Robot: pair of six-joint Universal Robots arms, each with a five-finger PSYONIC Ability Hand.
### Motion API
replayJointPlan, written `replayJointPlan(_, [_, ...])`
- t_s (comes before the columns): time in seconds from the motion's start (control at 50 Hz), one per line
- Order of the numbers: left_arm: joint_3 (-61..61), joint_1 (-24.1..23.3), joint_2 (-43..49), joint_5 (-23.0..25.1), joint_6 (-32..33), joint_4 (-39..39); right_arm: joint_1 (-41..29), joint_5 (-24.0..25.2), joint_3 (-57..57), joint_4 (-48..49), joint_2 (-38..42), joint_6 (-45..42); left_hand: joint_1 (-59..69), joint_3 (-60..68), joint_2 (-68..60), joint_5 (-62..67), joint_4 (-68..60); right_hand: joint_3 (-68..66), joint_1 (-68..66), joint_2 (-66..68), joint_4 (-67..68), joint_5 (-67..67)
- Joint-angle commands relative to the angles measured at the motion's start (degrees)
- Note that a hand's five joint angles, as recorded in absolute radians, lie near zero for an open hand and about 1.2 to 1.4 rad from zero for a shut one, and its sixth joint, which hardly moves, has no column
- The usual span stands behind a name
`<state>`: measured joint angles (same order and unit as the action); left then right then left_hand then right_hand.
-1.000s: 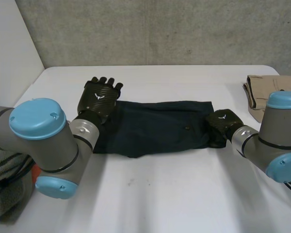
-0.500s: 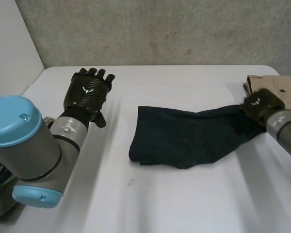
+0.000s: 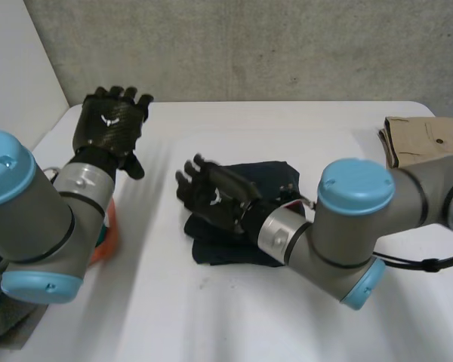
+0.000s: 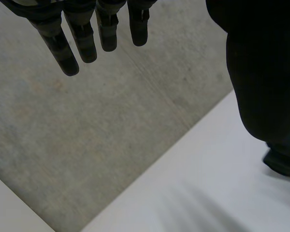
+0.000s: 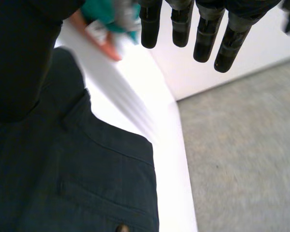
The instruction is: Fold the laundry.
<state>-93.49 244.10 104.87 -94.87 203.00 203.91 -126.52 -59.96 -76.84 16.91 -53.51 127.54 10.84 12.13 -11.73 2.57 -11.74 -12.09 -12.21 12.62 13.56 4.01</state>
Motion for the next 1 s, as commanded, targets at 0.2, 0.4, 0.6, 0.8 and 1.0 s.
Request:
replayJointPlan(0.2, [23.0,-8.9,15.7,0.7,-0.2,-8.6,12.6,-12.9,7.2,-16.9,-8.9,46.5,0.2,-1.1,0.7,-1.5,0.7,2.1,2.2,-2.6,-3.6,-4.0])
replayJointPlan(0.4, [37.5,-12.9,31.8,0.7,-0.8,-24.8,12.3,-16.2,16.7,-27.7,3.2,46.4,0.2,-1.1,0.7,-1.5,0.7,2.1,2.2,-2.6,-3.6,-4.0])
replayJointPlan(0.6, [39.2,-12.4,36.7,0.9,-0.2,-32.1,11.5,-19.4,16.5,-28.3,10.4,38.8,0.4,-0.9,0.5,-1.3,0.5,2.1,2.2,-2.6,-3.6,-4.0])
replayJointPlan(0.8, [40.5,-11.7,36.4,0.9,0.4,-35.6,11.3,-23.7,15.9,-27.8,10.9,31.3,0.4,-0.9,0.5,-1.3,0.5,2.1,2.2,-2.6,-3.6,-4.0])
replayJointPlan(1.0, [38.5,-11.8,22.5,1.8,-2.2,-32.0,11.7,-23.6,0.0,-11.1,-5.6,35.8,-0.1,-1.4,1.0,-1.9,1.0,2.1,2.2,-2.6,-3.6,-4.0])
